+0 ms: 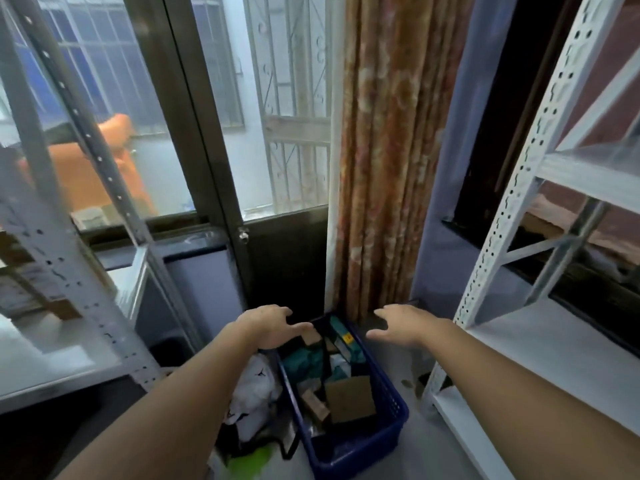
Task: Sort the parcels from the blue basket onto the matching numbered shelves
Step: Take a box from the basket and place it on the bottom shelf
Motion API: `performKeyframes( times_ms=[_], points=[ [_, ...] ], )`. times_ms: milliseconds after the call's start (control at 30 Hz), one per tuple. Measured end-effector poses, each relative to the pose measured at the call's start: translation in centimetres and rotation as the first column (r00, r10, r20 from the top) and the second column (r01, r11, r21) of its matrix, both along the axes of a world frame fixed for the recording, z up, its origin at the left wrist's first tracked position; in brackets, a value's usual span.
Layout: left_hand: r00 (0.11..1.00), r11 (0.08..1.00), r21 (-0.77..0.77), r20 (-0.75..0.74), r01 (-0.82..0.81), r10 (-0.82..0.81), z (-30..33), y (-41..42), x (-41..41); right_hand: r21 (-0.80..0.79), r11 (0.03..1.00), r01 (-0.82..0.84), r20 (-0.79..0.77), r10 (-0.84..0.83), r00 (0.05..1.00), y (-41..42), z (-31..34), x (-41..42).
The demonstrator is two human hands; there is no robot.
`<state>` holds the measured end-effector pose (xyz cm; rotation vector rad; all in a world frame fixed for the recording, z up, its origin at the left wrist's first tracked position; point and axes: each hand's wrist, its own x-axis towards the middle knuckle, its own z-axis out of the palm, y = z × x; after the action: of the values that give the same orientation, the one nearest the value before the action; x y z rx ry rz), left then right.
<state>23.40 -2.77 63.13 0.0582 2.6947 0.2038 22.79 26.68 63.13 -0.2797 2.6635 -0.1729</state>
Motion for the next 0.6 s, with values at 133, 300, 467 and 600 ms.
performKeyframes(
  times_ms=[133, 300, 467, 600],
  points=[
    [0.999, 0.999, 0.015, -0.015, -0.044, 0.044, -1.2, 0.9, -2.0, -0.026, 0.999, -0.043, 0.034, 0.043, 0.998, 1.1, -0.3, -3.9],
    [0.997, 0.997, 0.023, 0.041, -0.073, 0.072, -3.0, 1.1, -4.2, -0.021, 0.996, -0.088, 0.064, 0.089, 0.994, 0.8, -1.8, -7.3],
    [0.990, 0.996, 0.021, 0.115, -0.089, 0.086, -5.7, 0.0, -7.5, -0.015, 0.995, -0.094, 0.134, 0.095, 0.986, 0.0, -4.7, -10.6],
    [0.983, 0.997, 0.032, 0.173, -0.067, 0.061, -8.2, -1.0, -12.1, -0.011, 0.999, -0.051, 0.175, 0.052, 0.983, -0.2, -7.2, -13.8]
  ],
)
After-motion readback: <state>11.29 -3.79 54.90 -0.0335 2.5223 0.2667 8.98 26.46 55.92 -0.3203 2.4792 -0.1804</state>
